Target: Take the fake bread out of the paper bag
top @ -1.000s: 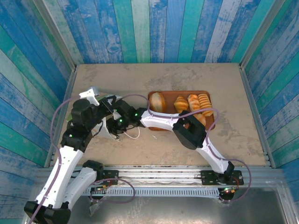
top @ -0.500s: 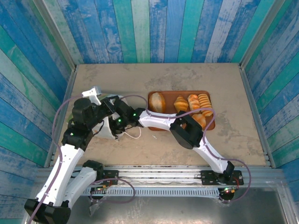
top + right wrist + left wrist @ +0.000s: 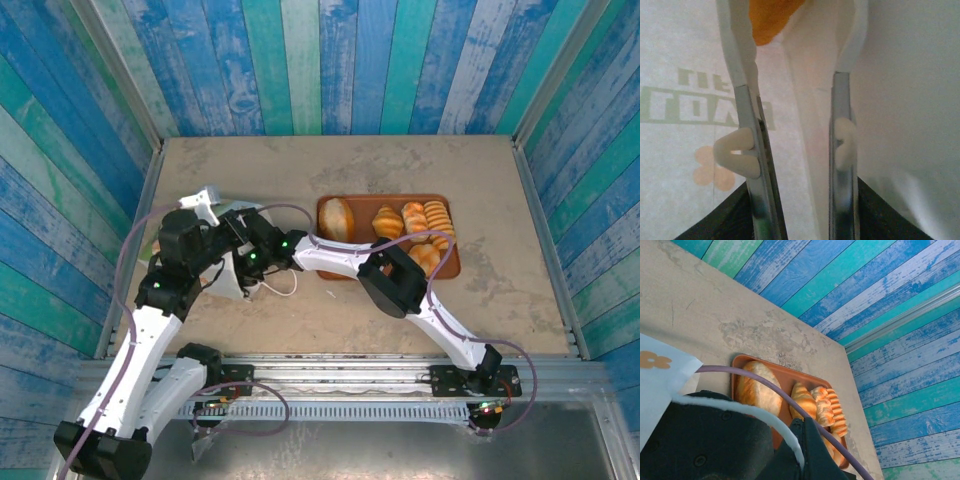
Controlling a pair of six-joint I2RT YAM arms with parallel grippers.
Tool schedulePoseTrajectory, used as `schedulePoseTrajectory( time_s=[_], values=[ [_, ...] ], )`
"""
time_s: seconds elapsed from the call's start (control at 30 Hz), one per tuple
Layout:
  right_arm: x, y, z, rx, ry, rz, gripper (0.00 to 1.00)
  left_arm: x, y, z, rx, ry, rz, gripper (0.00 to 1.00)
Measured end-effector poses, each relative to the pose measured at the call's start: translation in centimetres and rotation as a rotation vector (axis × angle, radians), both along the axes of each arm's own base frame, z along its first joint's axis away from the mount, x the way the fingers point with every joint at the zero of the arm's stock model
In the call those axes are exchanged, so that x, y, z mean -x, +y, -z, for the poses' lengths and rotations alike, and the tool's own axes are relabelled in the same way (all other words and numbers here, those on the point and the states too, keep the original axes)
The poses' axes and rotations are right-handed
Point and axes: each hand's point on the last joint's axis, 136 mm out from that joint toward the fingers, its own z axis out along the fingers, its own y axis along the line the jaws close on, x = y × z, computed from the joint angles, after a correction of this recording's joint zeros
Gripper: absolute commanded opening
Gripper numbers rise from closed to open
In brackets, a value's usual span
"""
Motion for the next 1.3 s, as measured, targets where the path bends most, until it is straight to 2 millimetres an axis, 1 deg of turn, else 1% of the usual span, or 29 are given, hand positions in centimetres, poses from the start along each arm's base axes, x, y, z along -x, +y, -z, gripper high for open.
schedulePoseTrajectory(
  time_s=[0.13, 0.2, 0.27, 0.4, 0.73, 0.93, 1.07, 1.2, 1.3],
  values=[
    [0.0, -0.2, 0.2, -0.008, -0.03, -0.007, 0.3, 0.1, 0.2, -0.3, -0.001, -0.011, -0.013, 0.0],
    [-0.1, -0.4, -0.3, -0.014, -0.055, -0.006, 0.26, 0.1, 0.3, -0.4, 0.0, -0.017, -0.017, 0.0],
    [-0.3, -0.8, -1.0, -0.01, -0.08, 0.006, 0.24, 0.2, 0.5, -0.6, 0.001, -0.024, -0.027, 0.0],
    [-0.5, -2.2, -1.7, 0.018, -0.12, 0.035, 0.24, 0.2, 1.2, -1.0, -0.003, -0.037, -0.068, 0.0],
    [-0.4, -6.4, -2.2, 0.098, -0.185, 0.098, 0.24, 0.8, 3.6, -1.3, -0.02, -0.045, -0.195, 0.0],
    [-0.1, -8.5, -2.4, 0.132, -0.215, 0.129, 0.24, 0.7, 4.1, -0.9, -0.035, -0.028, -0.22, 0.0],
    [0.1, -10.1, -2.9, 0.156, -0.247, 0.149, 0.24, 0.8, 4.4, -0.7, -0.046, -0.015, -0.239, 0.0],
    [0.3, -11.3, -3.4, 0.174, -0.29, 0.157, 0.25, 0.7, 4.7, -0.7, -0.053, -0.011, -0.254, 0.0],
    [0.5, -12.1, -3.4, 0.205, -0.323, 0.157, 0.26, 0.7, 4.7, -0.6, -0.054, -0.009, -0.257, 0.0]
  ],
)
